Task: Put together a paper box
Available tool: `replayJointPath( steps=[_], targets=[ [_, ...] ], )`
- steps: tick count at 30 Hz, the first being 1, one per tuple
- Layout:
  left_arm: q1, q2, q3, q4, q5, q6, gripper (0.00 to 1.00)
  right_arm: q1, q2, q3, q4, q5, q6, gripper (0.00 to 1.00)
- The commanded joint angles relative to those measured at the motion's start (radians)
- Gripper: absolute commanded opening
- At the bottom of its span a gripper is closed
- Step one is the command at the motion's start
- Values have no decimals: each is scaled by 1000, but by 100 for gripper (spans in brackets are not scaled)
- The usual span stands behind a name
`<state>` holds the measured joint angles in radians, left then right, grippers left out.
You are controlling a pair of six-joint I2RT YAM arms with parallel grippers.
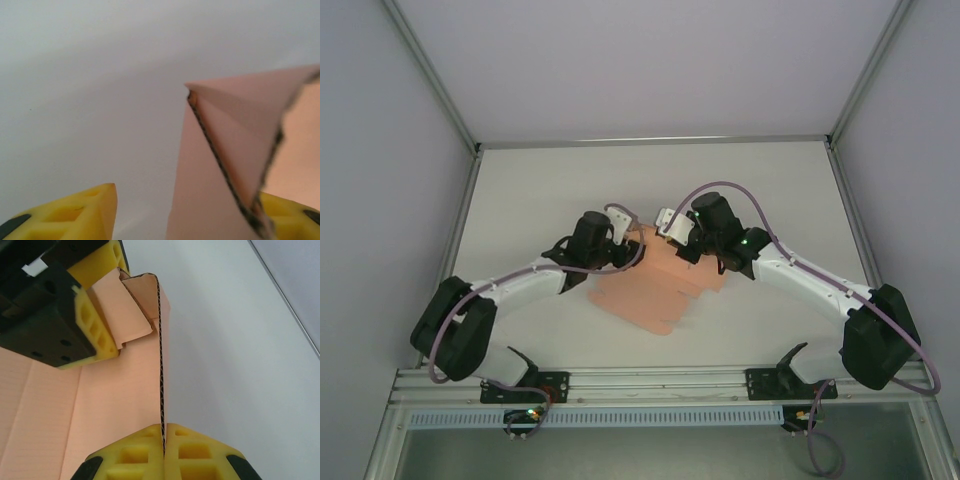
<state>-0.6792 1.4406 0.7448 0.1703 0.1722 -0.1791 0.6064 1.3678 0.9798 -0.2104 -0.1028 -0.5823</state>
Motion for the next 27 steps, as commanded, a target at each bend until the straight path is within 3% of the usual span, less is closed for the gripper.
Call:
replayJointPath(
  steps=[1, 3, 7, 18, 20, 22, 27],
  targets=[
    [24, -64, -32, 64, 103, 0, 60, 0, -2, 8, -33, -27, 16, 0],
    [40, -85, -55, 95, 172, -5, 65, 1, -2, 9, -39, -35, 14, 0],
    [68, -90, -62, 91, 258, -4, 65, 0, -7, 8, -38, -41, 12, 0],
    [76, 31, 14, 22, 272, 20, 38, 0, -9, 16, -48, -78, 15, 0],
    [66, 49, 32, 11, 216, 22, 23, 1, -5, 23, -54, -83, 17, 0],
    [50, 59, 49, -7, 112, 28, 14, 1, -3, 25, -56, -83, 18, 0],
    [-1, 76, 80, -29, -74, 63, 0, 1, 4, 31, -63, -81, 29, 0]
  ],
)
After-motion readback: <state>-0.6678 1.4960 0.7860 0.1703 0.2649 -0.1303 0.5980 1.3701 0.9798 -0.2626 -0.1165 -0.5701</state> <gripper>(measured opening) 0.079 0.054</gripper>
